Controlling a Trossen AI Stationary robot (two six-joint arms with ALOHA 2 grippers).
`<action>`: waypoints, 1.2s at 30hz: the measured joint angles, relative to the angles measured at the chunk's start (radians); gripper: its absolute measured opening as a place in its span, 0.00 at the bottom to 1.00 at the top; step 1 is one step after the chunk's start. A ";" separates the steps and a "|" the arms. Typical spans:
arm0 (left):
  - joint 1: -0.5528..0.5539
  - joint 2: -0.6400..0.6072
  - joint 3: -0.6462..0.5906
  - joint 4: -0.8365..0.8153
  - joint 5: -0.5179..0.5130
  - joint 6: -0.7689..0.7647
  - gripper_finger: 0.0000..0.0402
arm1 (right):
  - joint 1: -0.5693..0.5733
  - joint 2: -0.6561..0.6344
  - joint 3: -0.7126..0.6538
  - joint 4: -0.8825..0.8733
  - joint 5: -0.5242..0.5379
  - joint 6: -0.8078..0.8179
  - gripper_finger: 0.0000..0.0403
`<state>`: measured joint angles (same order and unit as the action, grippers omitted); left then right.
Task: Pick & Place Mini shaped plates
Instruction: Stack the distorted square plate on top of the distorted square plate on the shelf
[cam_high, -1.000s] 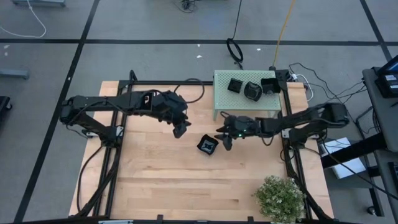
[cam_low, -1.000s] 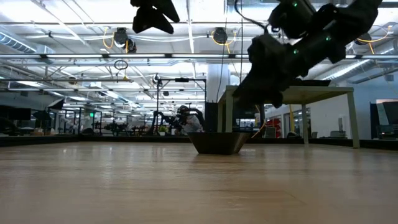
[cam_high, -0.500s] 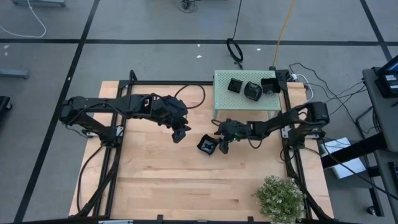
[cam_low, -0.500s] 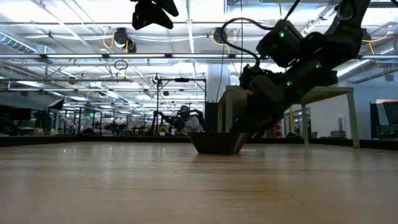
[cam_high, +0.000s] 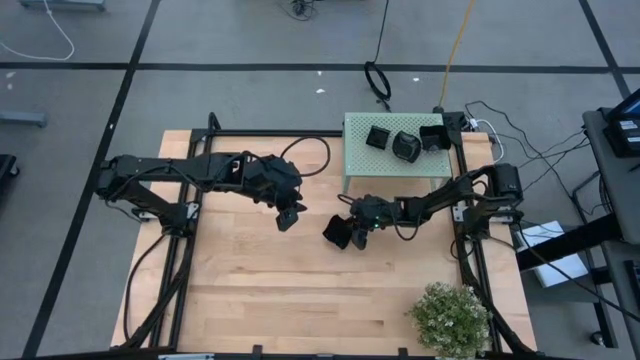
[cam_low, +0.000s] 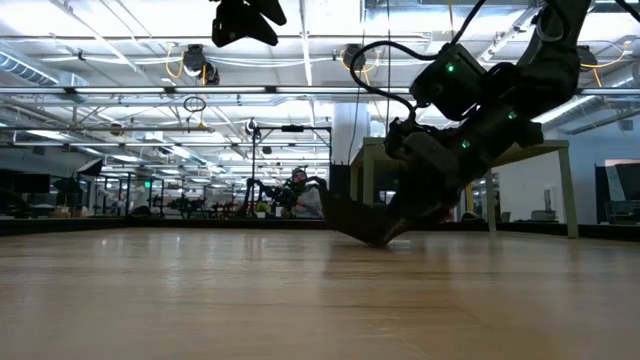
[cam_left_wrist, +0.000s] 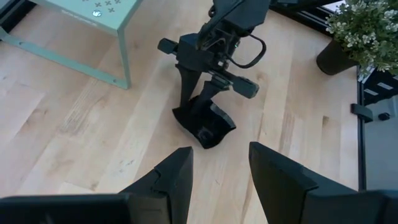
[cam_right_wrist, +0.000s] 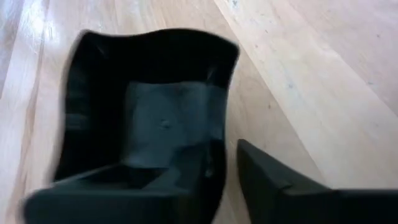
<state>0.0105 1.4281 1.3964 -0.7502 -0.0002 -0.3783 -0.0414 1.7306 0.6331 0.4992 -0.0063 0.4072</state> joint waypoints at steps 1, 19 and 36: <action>0.000 0.000 0.000 0.000 0.000 0.000 0.40 | 0.000 -0.001 0.000 0.000 -0.001 0.002 0.20; 0.001 0.000 0.000 0.000 -0.001 0.003 0.40 | -0.013 -0.594 0.000 -0.188 0.022 0.034 0.00; 0.003 0.000 0.000 0.116 -0.106 0.013 0.40 | -0.311 -1.080 0.257 -1.065 0.662 -0.058 0.00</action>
<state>0.0135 1.4281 1.3964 -0.6339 -0.1061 -0.3652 -0.3528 0.6502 0.8906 -0.5659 0.6554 0.3496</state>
